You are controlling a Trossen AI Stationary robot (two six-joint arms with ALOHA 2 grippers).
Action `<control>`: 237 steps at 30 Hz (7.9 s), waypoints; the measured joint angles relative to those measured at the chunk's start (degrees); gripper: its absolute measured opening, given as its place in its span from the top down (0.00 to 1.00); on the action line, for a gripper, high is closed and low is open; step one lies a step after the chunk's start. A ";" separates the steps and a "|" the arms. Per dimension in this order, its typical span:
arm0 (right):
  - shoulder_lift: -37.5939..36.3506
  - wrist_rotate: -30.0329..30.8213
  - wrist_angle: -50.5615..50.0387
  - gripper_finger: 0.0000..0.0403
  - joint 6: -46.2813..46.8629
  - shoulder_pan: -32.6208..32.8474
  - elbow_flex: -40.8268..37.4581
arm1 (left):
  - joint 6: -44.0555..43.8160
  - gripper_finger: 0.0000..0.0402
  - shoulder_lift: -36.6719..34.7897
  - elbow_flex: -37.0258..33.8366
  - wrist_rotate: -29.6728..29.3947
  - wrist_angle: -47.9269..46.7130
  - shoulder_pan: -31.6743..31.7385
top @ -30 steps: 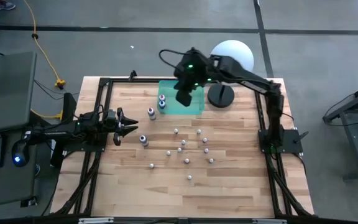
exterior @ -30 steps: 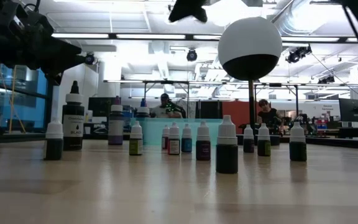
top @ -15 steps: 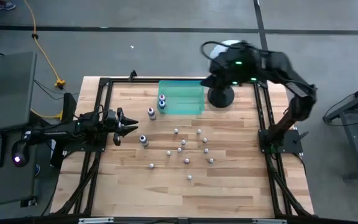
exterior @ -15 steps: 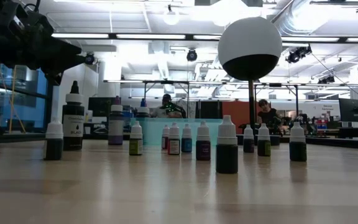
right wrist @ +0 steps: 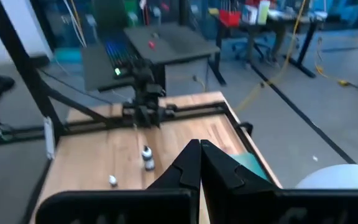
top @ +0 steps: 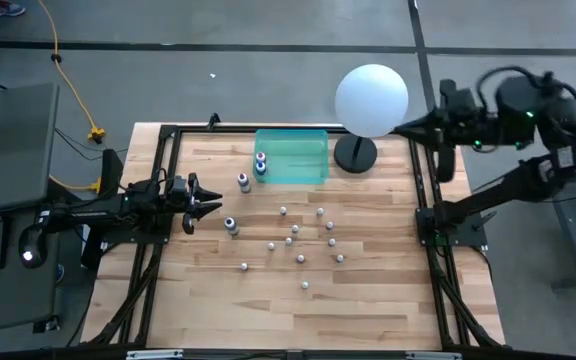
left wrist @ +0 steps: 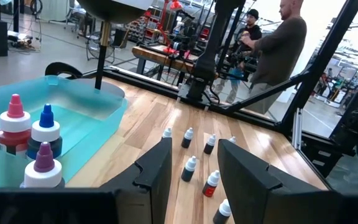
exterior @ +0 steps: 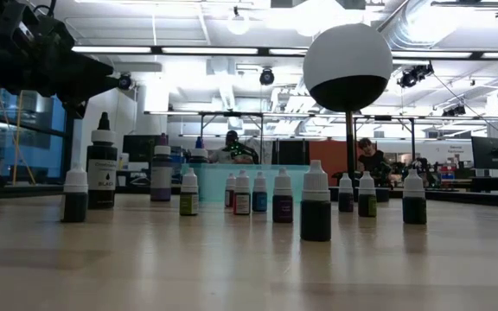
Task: Pick & Place food coloring
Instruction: Put the large black food coloring bottle into the green bin
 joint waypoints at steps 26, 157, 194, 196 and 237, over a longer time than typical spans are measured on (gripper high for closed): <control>-53.22 -15.79 83.68 1.00 14.16 -2.21 -100.46 | -0.01 0.68 0.00 -0.01 -0.09 0.01 0.00; -62.64 -6.37 67.89 1.00 -3.93 2.32 -117.93 | 1.65 0.68 0.04 1.92 -5.97 0.08 0.00; -62.66 -6.39 67.89 1.00 -3.89 2.32 -117.93 | 6.52 0.25 59.07 61.62 2.71 -66.25 -0.02; -62.66 -6.39 67.89 1.00 -3.89 2.32 -117.93 | 8.61 0.25 63.10 65.44 5.06 -69.60 -0.02; -62.73 -6.38 67.91 1.00 -3.89 2.34 -117.93 | 21.57 0.25 69.29 48.16 3.56 -48.24 -4.89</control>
